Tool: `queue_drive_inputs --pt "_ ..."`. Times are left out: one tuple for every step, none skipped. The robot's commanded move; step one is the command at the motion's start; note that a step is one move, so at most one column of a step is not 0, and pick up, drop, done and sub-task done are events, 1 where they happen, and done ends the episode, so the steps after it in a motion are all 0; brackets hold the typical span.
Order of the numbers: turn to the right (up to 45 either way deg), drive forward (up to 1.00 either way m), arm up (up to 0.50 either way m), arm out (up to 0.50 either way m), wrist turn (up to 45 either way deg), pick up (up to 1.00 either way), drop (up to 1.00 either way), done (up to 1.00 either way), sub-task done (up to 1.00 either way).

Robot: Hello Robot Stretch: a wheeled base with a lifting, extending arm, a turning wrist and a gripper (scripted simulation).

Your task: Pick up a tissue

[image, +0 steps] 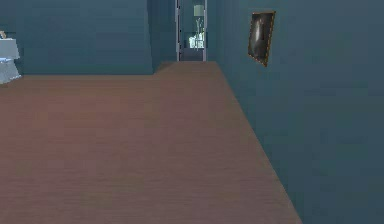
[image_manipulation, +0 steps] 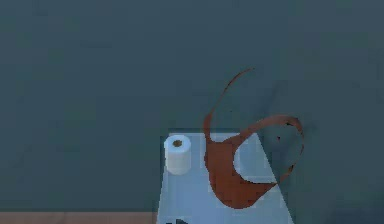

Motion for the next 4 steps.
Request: queue_drive_inputs --pt "0.0 0.00 0.50 0.00 0.0 0.00 0.00 0.00 0.00" --pt "0.0 0.00 0.38 0.00 0.0 0.00 0.00 0.00 0.00" --pt "0.0 0.00 0.00 0.22 0.0 0.00 0.00 0.00 0.00" --pt "0.0 0.00 0.00 0.00 45.0 0.00 0.00 0.00 0.00"
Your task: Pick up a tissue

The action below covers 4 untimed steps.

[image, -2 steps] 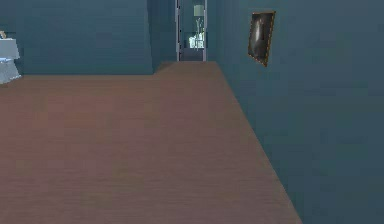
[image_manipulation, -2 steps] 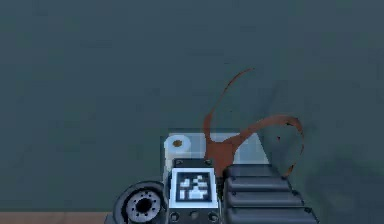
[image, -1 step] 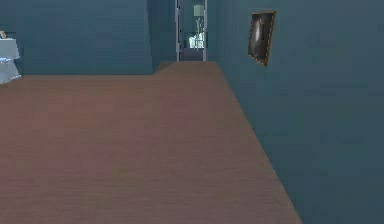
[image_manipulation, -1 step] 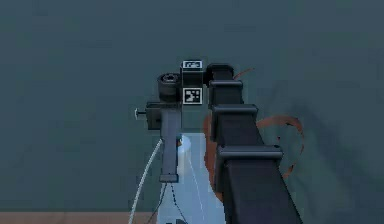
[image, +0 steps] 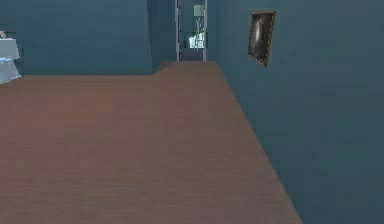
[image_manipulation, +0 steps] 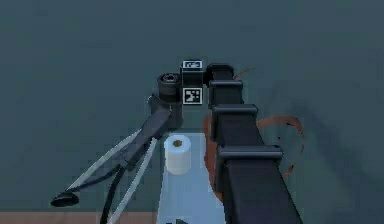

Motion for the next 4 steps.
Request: queue_drive_inputs --pt "0.0 0.00 0.00 0.00 45.0 0.00 0.00 0.00 0.00" --pt "0.0 0.00 0.00 0.00 45.0 0.00 0.00 0.00 0.00" --pt "0.0 0.00 0.00 0.00 39.0 0.00 0.00 0.00 0.00" --pt "0.0 0.00 -0.24 0.00 0.0 0.00 0.00 0.00 0.00"
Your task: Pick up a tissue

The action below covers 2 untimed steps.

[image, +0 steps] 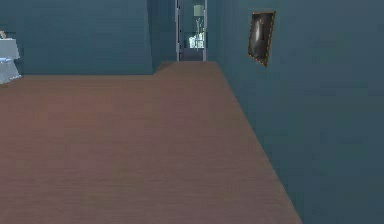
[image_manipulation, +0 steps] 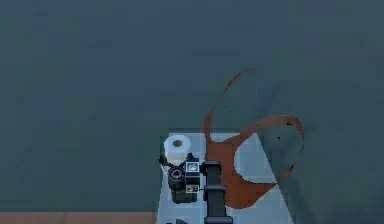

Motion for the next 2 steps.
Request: queue_drive_inputs --pt "0.0 0.00 0.00 0.00 0.0 1.00 0.00 0.00 0.00" --pt "0.0 0.00 0.10 0.00 0.0 0.00 0.00 0.00 0.00"
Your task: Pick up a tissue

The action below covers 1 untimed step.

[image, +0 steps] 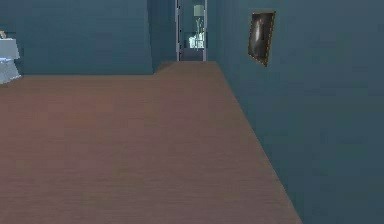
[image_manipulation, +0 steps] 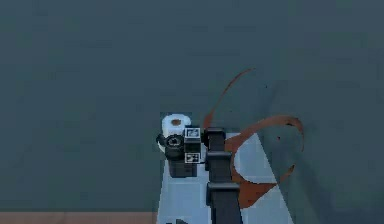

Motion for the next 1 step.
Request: queue_drive_inputs --pt "0.0 0.00 0.00 0.00 0.0 0.00 0.00 1.00 0.00"
